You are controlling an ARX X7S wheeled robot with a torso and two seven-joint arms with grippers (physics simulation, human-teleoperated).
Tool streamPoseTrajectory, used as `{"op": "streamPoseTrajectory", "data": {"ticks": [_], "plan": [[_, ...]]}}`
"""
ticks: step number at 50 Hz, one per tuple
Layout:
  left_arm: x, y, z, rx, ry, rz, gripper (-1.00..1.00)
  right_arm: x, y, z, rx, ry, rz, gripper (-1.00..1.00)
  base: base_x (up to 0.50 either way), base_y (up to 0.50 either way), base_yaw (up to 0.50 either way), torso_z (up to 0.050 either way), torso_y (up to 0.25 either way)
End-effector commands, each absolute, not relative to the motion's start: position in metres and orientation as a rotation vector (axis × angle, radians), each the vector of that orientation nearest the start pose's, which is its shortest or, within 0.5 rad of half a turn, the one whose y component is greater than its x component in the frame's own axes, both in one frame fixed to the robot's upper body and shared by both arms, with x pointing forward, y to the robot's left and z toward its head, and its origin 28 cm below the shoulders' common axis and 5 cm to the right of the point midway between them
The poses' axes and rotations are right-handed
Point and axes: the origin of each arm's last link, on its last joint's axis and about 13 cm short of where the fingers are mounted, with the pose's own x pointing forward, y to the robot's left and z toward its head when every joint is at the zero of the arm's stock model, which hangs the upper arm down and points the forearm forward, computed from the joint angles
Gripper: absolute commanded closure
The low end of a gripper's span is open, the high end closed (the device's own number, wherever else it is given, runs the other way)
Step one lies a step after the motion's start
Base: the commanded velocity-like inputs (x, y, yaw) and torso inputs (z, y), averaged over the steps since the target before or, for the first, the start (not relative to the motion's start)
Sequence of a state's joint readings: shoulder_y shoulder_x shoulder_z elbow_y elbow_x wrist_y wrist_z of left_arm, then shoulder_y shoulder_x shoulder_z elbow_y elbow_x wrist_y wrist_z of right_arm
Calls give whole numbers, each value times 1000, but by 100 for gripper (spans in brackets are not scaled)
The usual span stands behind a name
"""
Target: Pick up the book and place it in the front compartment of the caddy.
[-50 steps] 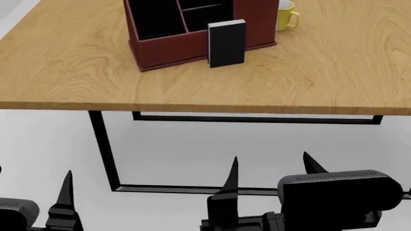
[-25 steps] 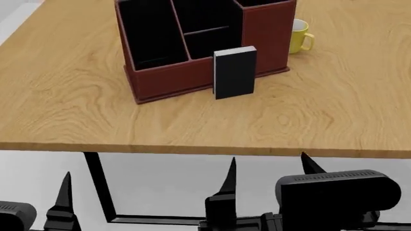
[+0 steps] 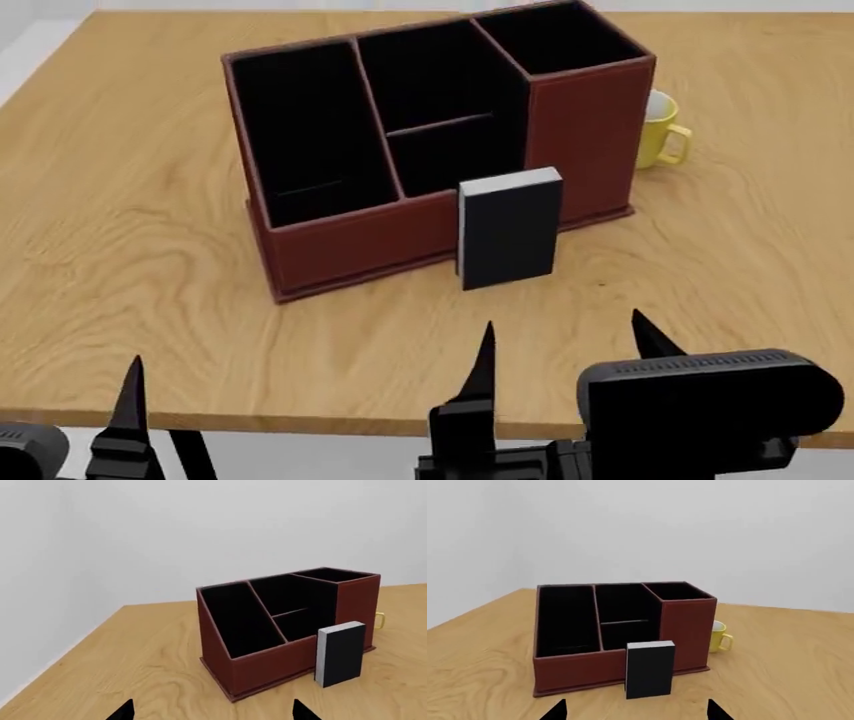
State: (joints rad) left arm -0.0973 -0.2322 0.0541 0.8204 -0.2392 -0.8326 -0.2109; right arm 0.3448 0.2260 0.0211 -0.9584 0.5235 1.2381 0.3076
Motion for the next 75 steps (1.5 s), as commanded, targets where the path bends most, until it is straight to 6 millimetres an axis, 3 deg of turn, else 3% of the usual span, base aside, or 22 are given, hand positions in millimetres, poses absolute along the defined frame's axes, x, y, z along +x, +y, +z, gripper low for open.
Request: {"op": "streamPoseTrajectory", "data": {"ticks": [1,64,75], "plan": [[186,219,142,57,-79,-25,-100,191,-102,185,-34,-47,94,-100,500,66,0,0,0],[184,220,143,62,-84,-21,-100,186,-99,182,-36,-59,107,-100,500,66,0,0,1],[184,220,143,61,-83,-21,-100,180,-97,189,-60,-79,123,-100,20,4,0,0,2]]}}
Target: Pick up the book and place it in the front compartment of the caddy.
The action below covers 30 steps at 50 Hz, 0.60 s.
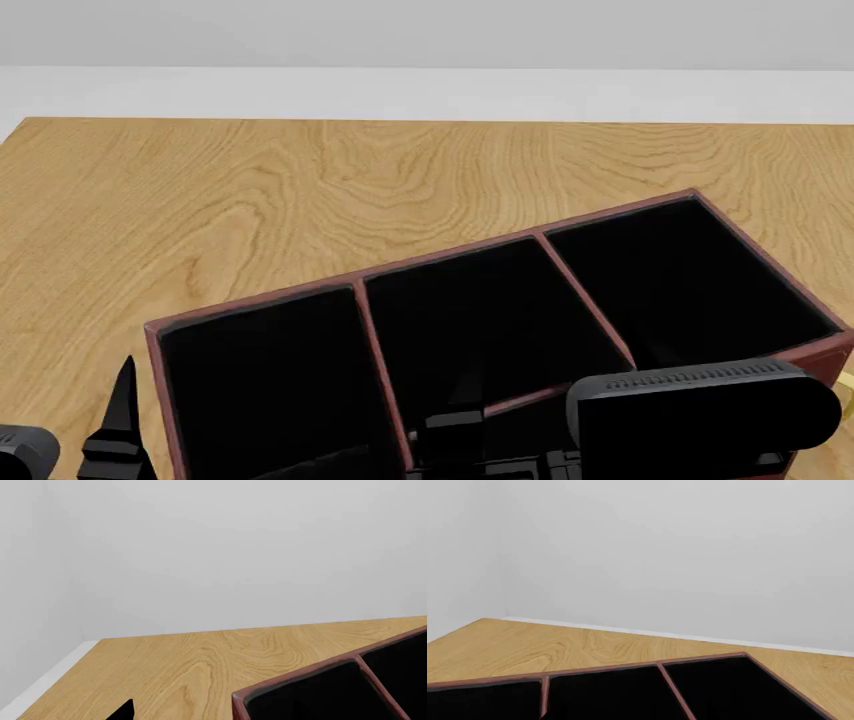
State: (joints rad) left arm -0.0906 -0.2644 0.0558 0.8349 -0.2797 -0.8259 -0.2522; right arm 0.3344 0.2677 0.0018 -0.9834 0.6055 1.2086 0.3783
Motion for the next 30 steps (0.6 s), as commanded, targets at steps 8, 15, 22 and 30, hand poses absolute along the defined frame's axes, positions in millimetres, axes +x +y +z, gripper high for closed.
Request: {"op": "streamPoseTrajectory", "data": {"ticks": [8,15,22,30], "plan": [[184,220,143,62,-84,-19,-100,176,-99,199,-90,-76,124,-100,0,0,0,0,0],[183,221,143,62,-83,-18,-100,166,-105,222,-201,-50,160,-100,0,0,0,0,0],[183,220,143,60,-84,-20,-100,156,-110,251,-336,13,189,-100,0,0,0,0,0],[184,220,144,59,-87,-20,-100,149,-111,269,-432,99,244,-100,0,0,0,0,0]]}}
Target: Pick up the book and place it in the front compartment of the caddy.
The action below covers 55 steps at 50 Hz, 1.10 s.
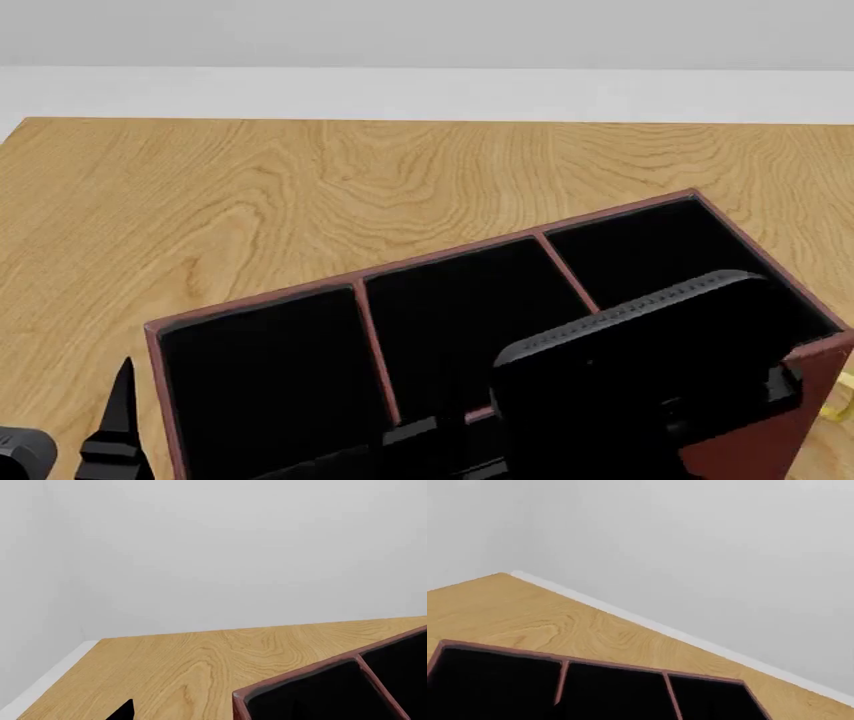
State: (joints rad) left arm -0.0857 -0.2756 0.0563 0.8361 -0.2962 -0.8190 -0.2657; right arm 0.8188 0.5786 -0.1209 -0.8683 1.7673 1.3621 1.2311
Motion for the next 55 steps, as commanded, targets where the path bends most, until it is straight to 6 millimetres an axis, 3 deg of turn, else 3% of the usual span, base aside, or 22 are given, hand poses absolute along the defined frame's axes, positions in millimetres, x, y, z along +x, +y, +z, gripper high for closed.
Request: {"op": "streamPoseTrajectory", "data": {"ticks": [1,18,40,55], "plan": [[183,221,144,59,-87,-19,-100,149,-111,270,-435,101,244,-100,0,0,0,0,0],[183,220,146,64,-90,-21,-100,141,-113,306,-559,238,357,-100,0,0,0,0,0],[184,220,146,60,-91,-23,-100,132,-110,338,-811,436,503,-100,0,0,0,0,0],[184,218,145,62,-90,-28,-100,128,-110,338,-900,549,592,-100,0,0,0,0,0]]}}
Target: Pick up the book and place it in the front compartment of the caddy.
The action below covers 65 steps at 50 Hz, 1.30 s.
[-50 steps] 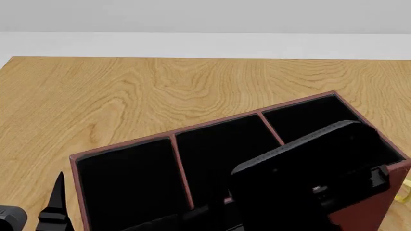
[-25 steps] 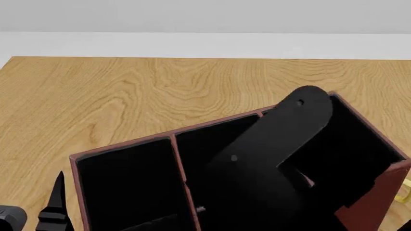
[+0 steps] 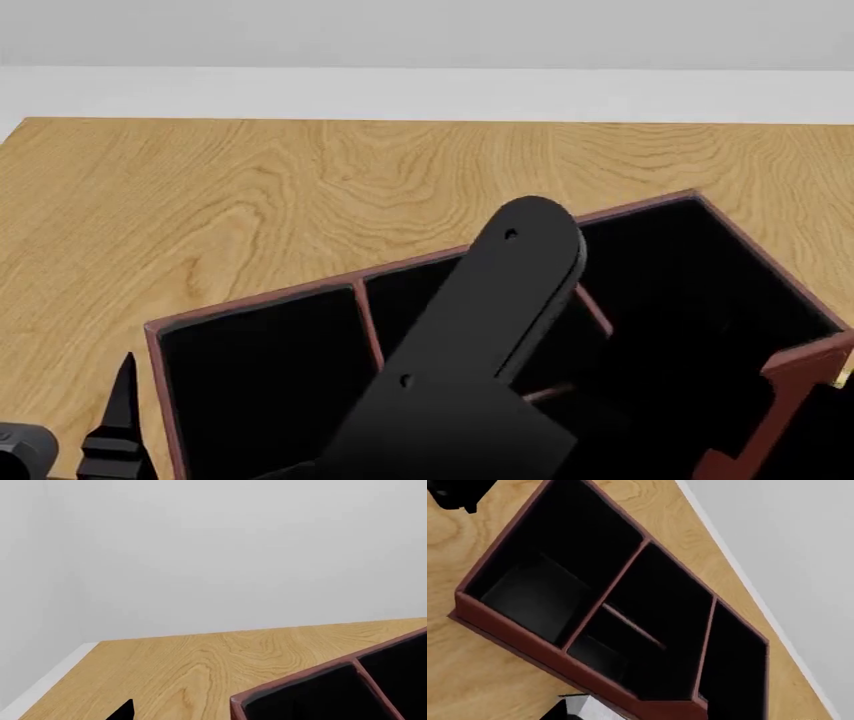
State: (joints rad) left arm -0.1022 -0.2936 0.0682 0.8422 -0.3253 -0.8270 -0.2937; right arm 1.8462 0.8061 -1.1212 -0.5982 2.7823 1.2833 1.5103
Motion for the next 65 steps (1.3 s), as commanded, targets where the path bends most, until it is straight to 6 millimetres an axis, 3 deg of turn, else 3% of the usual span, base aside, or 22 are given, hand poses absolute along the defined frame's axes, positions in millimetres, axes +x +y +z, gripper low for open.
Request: {"op": "streamPoseTrajectory", "data": {"ticks": [1,14,65], "plan": [[184,219,144,61,-89,-27,-100,128,-110,337,-908,556,600,-100,0,0,0,0,0],[184,220,144,60,-87,-24,-100,129,-109,323,-945,661,665,-100,0,0,0,0,0],[183,222,140,59,-82,-13,-100,180,-100,280,-1081,781,747,-100,0,0,0,0,0]]}}
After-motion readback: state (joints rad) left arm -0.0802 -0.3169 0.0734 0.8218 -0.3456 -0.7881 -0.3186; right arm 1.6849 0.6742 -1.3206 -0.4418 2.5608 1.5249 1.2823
